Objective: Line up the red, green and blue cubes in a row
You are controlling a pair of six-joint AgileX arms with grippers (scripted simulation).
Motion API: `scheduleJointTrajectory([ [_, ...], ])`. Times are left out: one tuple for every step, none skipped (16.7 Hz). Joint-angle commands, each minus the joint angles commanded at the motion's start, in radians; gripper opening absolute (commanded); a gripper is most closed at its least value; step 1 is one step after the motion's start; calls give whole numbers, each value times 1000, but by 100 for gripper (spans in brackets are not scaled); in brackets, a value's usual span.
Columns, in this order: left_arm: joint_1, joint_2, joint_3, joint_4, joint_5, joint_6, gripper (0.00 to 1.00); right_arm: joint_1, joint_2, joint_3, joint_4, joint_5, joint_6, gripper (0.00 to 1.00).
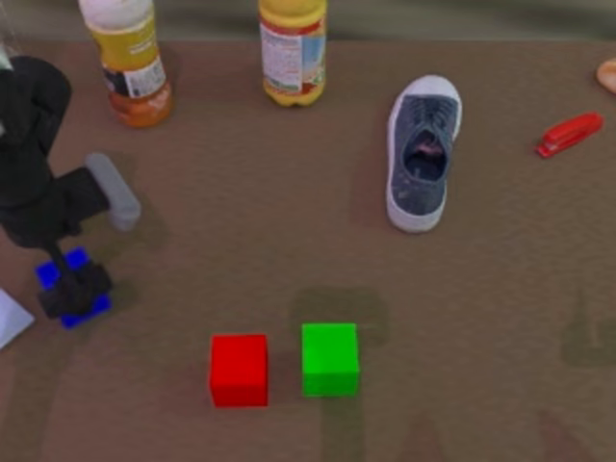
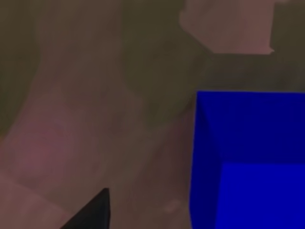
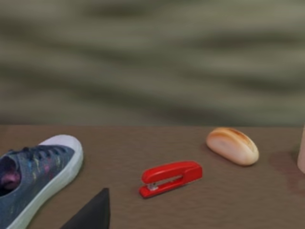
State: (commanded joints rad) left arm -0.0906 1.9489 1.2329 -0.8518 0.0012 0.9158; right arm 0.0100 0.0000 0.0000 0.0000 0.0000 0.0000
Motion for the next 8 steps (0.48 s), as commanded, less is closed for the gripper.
scheduleJointTrajectory([
  [1, 19, -24, 44, 0, 1, 100, 0, 0, 0, 0, 0, 0, 100],
  [1, 35, -45, 82, 0, 2, 100, 0, 0, 0, 0, 0, 0, 100],
  [2, 49, -62, 111, 0, 3, 100, 0, 0, 0, 0, 0, 0, 100],
  [2, 58, -73, 129, 0, 3, 100, 0, 0, 0, 0, 0, 0, 100],
  [2, 62, -78, 137, 0, 3, 100, 0, 0, 0, 0, 0, 0, 100],
  [2, 62, -78, 137, 0, 3, 100, 0, 0, 0, 0, 0, 0, 100],
  [2, 62, -78, 137, 0, 3, 100, 0, 0, 0, 0, 0, 0, 100],
  [2, 62, -78, 137, 0, 3, 100, 0, 0, 0, 0, 0, 0, 100],
])
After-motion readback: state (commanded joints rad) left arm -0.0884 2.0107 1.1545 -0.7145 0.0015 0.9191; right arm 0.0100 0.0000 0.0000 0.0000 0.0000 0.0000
